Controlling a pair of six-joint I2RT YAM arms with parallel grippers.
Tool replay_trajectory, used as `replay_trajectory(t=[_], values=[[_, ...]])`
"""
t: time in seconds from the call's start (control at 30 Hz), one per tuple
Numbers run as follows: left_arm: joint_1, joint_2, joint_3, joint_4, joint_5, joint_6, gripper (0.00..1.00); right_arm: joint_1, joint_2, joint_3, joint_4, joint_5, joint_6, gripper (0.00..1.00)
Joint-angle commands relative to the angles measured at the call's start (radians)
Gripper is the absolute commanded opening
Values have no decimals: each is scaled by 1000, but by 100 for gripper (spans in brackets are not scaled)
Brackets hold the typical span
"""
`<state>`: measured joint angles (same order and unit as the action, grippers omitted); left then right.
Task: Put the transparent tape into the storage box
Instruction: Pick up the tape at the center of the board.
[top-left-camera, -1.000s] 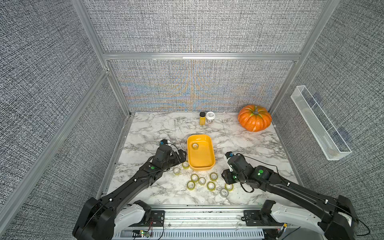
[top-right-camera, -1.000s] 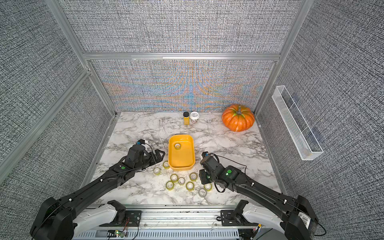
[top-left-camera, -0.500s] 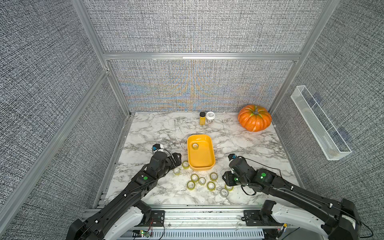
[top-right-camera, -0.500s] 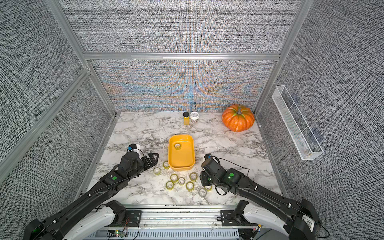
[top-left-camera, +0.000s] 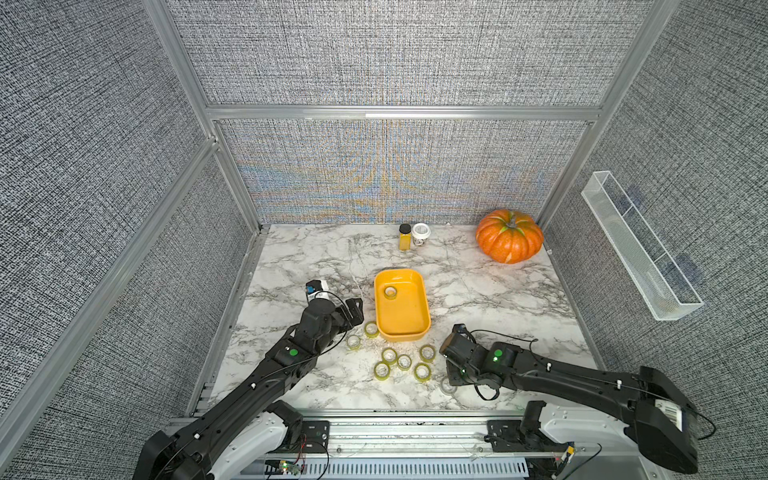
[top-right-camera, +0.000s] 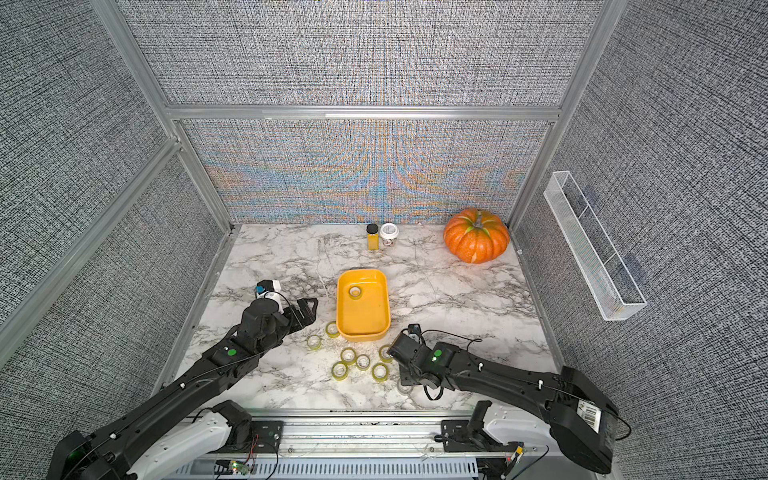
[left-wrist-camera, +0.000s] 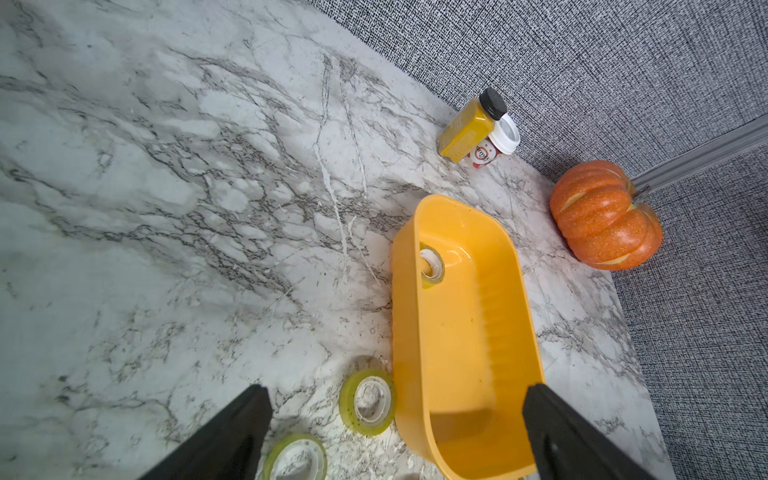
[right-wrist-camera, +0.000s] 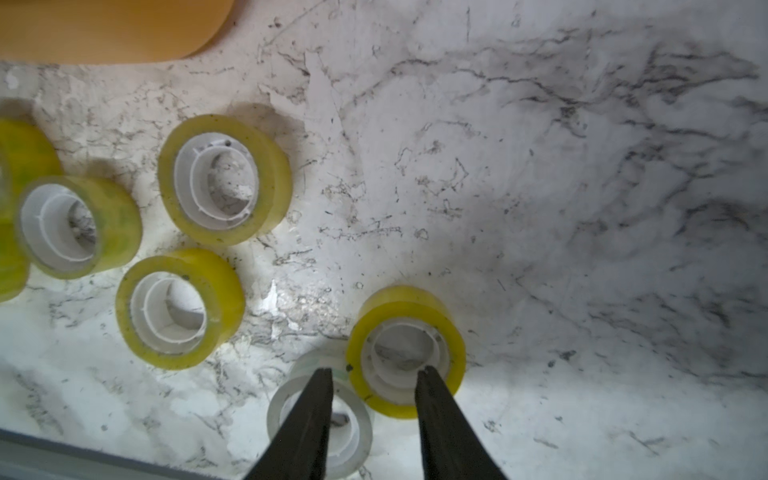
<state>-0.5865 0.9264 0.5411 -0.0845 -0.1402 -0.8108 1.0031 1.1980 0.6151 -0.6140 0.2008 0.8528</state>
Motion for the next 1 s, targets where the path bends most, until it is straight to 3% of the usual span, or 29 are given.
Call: replay_trajectory(t=[0.0,0.23,0.53,0.83,0.97], values=[[1,13,13,-25,-36,32,100,8,35,-1,41,14,12,39],[1,-7,-53,56,-31,4,100,2,94,-2,59,70,10,39],[0,66,36,14,-24,50,100,-28,208,38,87,123,7,34],[1,69,24,12,-61,18,100,-57,172,24,82,145,-31,0],[1,74,34,-21,-74,22,100,-72,110,42,65,151,-62,0]])
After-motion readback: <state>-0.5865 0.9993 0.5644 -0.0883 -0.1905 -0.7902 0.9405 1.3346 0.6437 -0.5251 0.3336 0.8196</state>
